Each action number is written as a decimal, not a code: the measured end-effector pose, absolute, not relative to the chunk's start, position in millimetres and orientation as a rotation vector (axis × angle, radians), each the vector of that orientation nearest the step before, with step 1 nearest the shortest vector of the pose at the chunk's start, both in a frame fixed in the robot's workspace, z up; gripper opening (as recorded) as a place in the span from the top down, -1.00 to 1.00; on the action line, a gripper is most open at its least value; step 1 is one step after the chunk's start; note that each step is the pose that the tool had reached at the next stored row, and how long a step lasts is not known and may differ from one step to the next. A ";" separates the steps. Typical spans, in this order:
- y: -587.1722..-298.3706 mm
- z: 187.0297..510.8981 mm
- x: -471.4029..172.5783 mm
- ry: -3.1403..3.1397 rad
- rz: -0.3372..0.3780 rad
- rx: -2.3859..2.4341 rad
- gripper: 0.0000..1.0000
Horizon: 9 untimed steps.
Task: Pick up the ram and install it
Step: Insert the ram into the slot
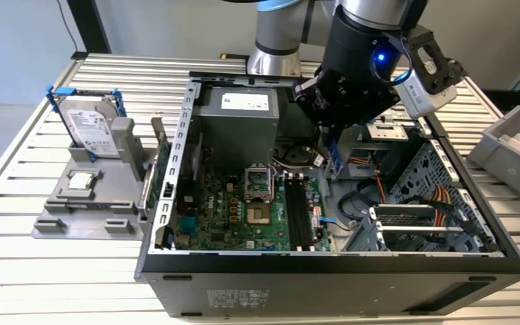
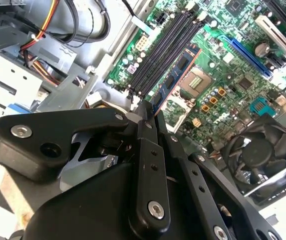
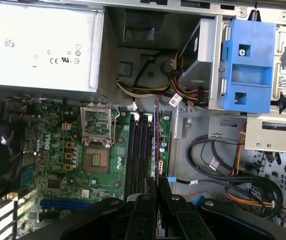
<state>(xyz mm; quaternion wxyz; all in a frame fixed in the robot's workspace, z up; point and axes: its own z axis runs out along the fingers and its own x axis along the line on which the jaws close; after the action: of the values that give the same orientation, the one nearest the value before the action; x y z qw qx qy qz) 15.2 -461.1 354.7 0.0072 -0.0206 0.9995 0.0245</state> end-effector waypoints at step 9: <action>-461.1 349.8 15.2 3.123 0.074 0.072 1.00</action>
<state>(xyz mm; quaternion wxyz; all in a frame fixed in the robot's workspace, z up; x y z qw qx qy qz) 15.2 -461.1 349.8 0.0083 0.0230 0.9994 0.0235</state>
